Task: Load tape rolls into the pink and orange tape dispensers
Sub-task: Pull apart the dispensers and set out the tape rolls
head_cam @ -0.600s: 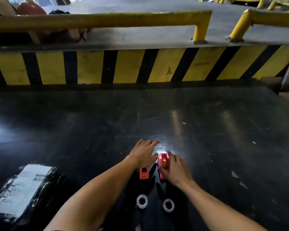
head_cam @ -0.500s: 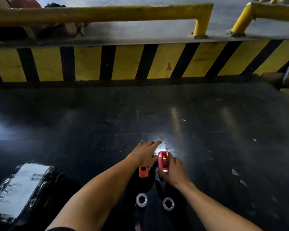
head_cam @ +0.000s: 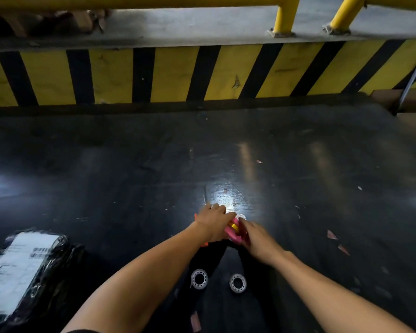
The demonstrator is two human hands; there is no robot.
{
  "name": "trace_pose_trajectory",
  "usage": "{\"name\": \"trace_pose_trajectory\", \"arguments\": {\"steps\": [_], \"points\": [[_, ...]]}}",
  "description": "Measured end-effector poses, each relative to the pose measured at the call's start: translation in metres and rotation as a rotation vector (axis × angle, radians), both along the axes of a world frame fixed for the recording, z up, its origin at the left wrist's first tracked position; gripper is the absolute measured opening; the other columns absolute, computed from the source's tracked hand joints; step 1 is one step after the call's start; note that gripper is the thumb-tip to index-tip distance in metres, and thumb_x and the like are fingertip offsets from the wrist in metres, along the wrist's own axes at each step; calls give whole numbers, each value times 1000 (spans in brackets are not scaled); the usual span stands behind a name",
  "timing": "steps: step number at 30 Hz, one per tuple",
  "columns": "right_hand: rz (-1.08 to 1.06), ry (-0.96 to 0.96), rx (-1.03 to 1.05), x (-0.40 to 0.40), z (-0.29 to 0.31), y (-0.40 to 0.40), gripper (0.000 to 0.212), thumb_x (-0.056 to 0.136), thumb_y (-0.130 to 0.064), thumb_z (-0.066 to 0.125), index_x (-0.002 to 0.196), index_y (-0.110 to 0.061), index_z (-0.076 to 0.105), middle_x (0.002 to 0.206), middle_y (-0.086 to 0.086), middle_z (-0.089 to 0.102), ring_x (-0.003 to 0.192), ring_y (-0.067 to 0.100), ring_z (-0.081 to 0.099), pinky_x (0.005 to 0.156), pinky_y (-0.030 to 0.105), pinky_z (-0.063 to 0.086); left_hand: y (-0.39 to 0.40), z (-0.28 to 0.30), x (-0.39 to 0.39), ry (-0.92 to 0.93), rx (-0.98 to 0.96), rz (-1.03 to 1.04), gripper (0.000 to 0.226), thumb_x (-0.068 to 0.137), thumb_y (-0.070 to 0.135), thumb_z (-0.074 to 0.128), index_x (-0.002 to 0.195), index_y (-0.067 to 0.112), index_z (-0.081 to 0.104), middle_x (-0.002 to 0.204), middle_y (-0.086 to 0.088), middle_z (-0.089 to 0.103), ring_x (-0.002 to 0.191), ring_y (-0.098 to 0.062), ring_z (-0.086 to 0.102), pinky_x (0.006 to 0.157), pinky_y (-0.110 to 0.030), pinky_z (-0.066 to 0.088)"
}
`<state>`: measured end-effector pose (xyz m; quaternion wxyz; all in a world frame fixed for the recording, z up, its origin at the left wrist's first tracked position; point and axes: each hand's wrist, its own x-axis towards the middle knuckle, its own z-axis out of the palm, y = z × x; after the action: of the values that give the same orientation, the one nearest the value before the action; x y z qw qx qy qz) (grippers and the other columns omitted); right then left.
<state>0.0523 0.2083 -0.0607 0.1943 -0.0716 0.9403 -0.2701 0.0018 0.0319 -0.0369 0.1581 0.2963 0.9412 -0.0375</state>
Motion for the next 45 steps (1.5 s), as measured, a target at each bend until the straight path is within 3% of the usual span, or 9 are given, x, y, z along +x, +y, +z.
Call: {"name": "trace_pose_trajectory", "arguments": {"steps": [4,8,14,21,27,34,38,41,45], "points": [[61,7,64,4,3,22,45,85,-8,55,130,-14,50,127,10,55,122,26,50,103,33,40,-2,-2,21,61,-9,9,61,88,59,57,132,18,49,128,-13,59,122,-33,49,101,-45,37],[110,28,75,14,8,31,40,91,-17,56,131,-15,53,125,8,57,119,23,53,101,27,37,2,-6,45,90,-4,26,63,88,62,53,127,13,53,126,-15,61,121,-35,49,101,-47,37],[172,207,209,36,14,22,44,87,-43,59,130,-33,55,121,-5,60,117,18,49,94,33,38,0,-13,73,109,12,89,71,87,71,48,122,10,57,125,-14,64,120,-33,49,103,-47,37],[124,397,162,46,11,4,29,86,-42,61,112,-31,69,106,-7,67,104,19,56,84,36,38,-3,-9,84,144,39,145,66,88,67,51,123,11,58,127,-12,63,125,-33,48,108,-48,33],[179,454,188,43,15,-4,23,89,-34,53,102,-21,67,100,-2,69,96,21,63,90,34,37,-3,-11,89,118,100,211,64,84,62,59,130,18,54,130,-9,60,126,-30,46,99,-43,36],[128,485,54,46,11,1,38,86,-40,41,96,-17,70,93,0,71,88,24,65,90,36,43,-3,-7,93,90,126,250,60,86,60,61,131,20,54,129,-8,62,126,-28,47,99,-43,37],[-93,428,-99,43,29,7,22,85,-34,65,92,-15,73,89,-1,72,83,19,66,83,32,46,-1,-6,94,56,151,297,64,84,59,64,134,21,52,131,-7,61,128,-28,46,102,-44,37],[-374,237,-389,48,46,10,12,77,-30,78,79,-20,73,76,-7,70,72,9,64,70,24,48,2,-3,106,45,434,434,69,84,48,70,142,22,44,132,-5,56,125,-23,49,105,-39,40],[-510,-11,-722,65,49,9,17,79,-14,76,89,0,72,76,10,71,64,16,64,59,22,51,6,8,131,-16,949,505,46,86,23,75,127,27,53,105,5,59,82,1,57,79,-17,47]]}}
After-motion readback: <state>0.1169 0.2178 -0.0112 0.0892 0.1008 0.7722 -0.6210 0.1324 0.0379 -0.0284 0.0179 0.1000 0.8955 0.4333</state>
